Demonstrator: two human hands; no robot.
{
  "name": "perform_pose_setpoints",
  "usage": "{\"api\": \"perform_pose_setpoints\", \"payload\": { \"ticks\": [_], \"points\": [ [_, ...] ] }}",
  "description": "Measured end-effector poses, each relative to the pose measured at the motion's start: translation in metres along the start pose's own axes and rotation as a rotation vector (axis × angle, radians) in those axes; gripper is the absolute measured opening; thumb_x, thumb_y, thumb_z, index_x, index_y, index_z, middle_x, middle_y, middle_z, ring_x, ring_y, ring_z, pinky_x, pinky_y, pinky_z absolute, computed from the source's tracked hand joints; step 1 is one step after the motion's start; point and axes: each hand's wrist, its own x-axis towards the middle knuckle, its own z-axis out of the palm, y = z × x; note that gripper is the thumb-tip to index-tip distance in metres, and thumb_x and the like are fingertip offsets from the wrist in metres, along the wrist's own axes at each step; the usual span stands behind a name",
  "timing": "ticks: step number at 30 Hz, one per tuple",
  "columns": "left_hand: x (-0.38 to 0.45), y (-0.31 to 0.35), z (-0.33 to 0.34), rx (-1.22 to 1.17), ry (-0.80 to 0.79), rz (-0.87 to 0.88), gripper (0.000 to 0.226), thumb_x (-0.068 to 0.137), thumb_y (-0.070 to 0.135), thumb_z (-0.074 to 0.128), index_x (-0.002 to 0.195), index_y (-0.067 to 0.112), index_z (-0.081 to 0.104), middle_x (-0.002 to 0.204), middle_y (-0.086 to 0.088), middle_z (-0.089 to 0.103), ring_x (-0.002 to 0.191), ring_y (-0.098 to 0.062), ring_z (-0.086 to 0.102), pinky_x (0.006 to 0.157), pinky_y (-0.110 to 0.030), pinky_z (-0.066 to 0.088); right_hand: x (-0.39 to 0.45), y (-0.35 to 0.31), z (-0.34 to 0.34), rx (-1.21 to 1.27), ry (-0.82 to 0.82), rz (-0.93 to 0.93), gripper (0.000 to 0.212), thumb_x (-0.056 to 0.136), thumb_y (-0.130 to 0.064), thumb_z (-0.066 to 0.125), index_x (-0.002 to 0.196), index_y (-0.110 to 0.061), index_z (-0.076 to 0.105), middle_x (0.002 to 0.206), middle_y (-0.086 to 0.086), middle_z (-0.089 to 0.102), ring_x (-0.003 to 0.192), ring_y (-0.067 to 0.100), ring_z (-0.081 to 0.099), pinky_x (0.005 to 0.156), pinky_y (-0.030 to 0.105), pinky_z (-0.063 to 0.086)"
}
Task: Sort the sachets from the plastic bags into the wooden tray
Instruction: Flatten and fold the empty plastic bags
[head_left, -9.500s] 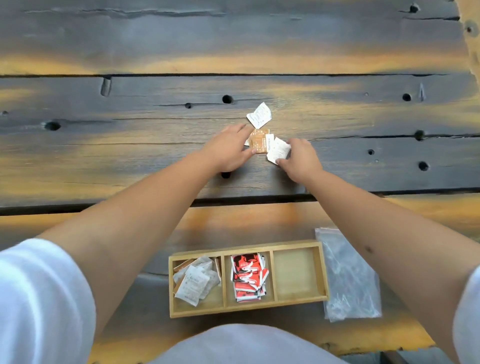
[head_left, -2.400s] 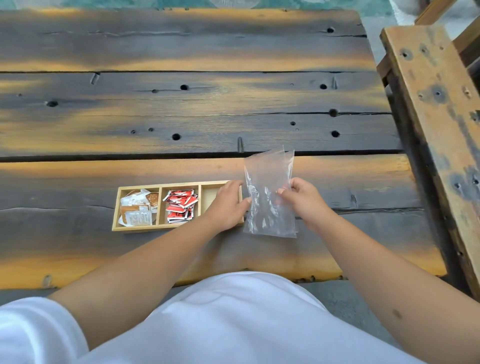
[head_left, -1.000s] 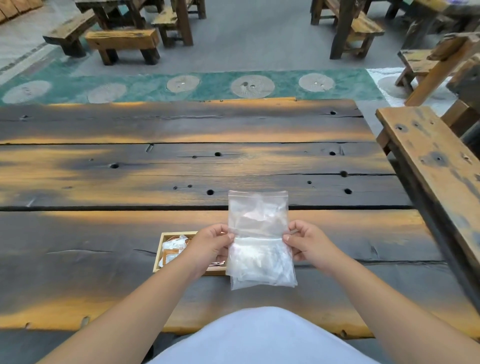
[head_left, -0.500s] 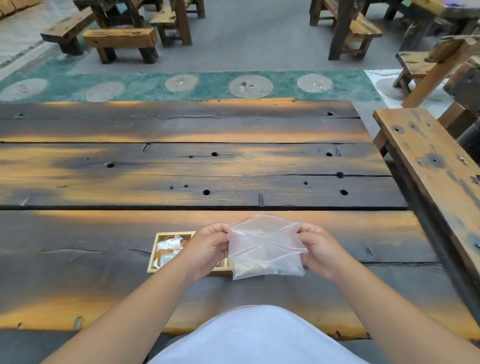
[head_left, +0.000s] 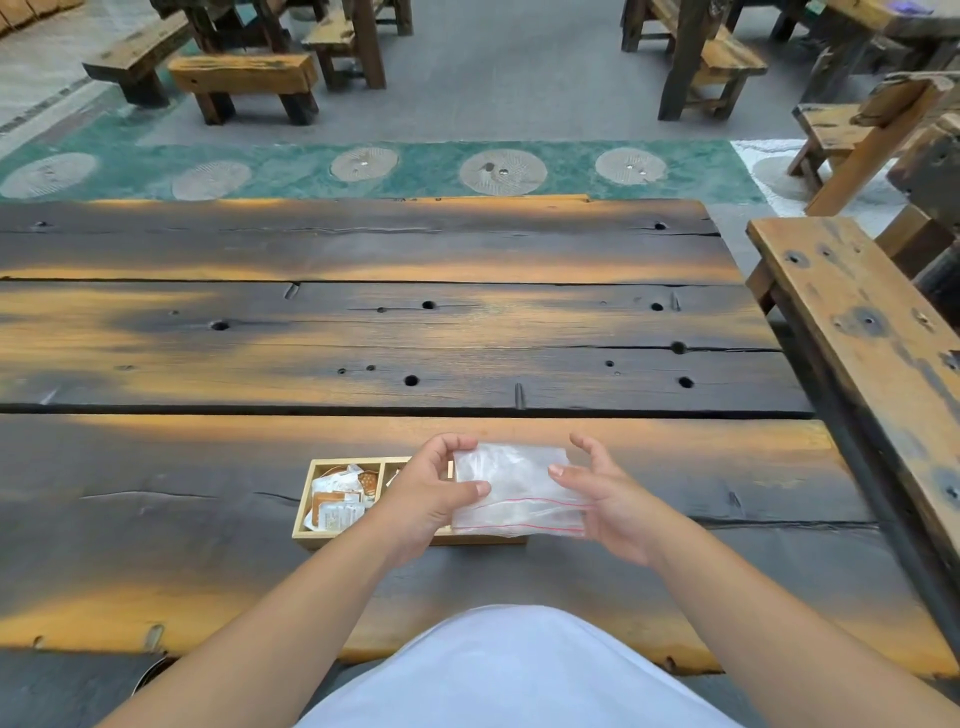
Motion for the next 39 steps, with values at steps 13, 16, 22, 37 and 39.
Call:
{"api": "perform_pose_setpoints", "payload": {
  "ticks": [13,16,22,37,39],
  "points": [
    [-0.005,-0.016,0.001,-0.278,-0.048,-0.128,0.076,0.073,0.006,0.074,0.139,0.020,0.038,0.127,-0.013,0.062,0.107,-0.027,0.067,0.081,-0.040,0.053,0.004,0.019,0.001,0.016,0.022,-0.021,0.035,0.086,0.004,0.063,0.121,0.002,0.059,0.109,0.016,0.071,0.096,0.028,0.059,0.072,0.030,0.045],
    [-0.009,-0.020,0.005,-0.107,-0.126,-0.259,0.046,0.084,0.015,0.073,0.125,0.019,0.054,0.119,-0.002,0.071,0.102,-0.019,0.069,0.081,-0.035,0.050,0.003,0.020,0.002,0.006,0.033,-0.042,0.032,0.090,0.003,0.059,0.122,0.002,0.058,0.109,0.016,0.070,0.094,0.027,0.061,0.072,0.030,0.049],
    [-0.005,-0.027,0.005,-0.066,-0.064,-0.258,0.026,0.088,0.001,0.065,0.111,0.014,0.063,0.101,-0.002,0.073,0.082,-0.012,0.065,0.068,-0.025,0.050,-0.002,0.019,0.003,0.034,0.027,-0.001,0.027,0.093,-0.007,0.060,0.119,-0.009,0.058,0.108,0.008,0.071,0.091,0.021,0.065,0.074,0.032,0.052],
    [-0.013,-0.035,-0.020,0.077,-0.014,-0.253,0.026,0.088,0.005,0.067,0.113,0.012,0.063,0.088,-0.005,0.072,0.069,-0.012,0.064,0.064,-0.023,0.048,0.000,0.026,0.012,-0.193,0.074,-0.046,0.012,0.088,0.001,0.067,0.095,-0.005,0.059,0.073,0.008,0.068,0.058,0.008,0.063,0.053,0.015,0.048],
    [-0.018,-0.037,-0.026,0.080,0.028,-0.250,0.024,0.088,0.003,0.066,0.111,0.012,0.063,0.087,-0.006,0.071,0.068,-0.012,0.064,0.066,-0.024,0.048,0.003,0.028,0.017,-0.203,0.048,-0.038,0.013,0.088,0.000,0.067,0.096,-0.005,0.059,0.075,0.009,0.069,0.060,0.009,0.063,0.054,0.016,0.049]
  ]
}}
